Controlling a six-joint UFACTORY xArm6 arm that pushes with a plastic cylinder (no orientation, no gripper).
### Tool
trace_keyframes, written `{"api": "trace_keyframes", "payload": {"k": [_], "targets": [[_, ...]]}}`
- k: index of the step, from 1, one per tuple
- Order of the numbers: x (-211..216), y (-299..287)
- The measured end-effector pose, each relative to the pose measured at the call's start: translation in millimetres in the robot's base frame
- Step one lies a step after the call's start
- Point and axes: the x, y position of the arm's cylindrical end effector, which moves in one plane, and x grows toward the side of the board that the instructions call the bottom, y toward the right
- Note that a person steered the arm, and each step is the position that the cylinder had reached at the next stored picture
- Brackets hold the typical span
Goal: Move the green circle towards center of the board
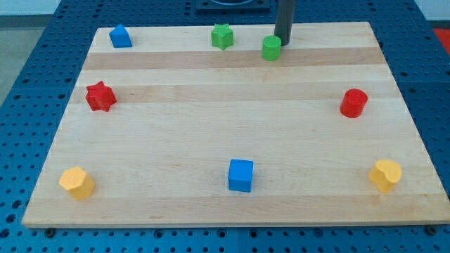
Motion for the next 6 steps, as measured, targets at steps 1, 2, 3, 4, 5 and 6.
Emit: {"api": "trace_keyframes", "payload": {"k": [1, 2, 3, 4, 5, 6], "targets": [[26.2, -17.0], [24.9, -18.8], [4.8, -29.6], [26.4, -61.6], [69.5, -62.4], [77.8, -62.4]]}}
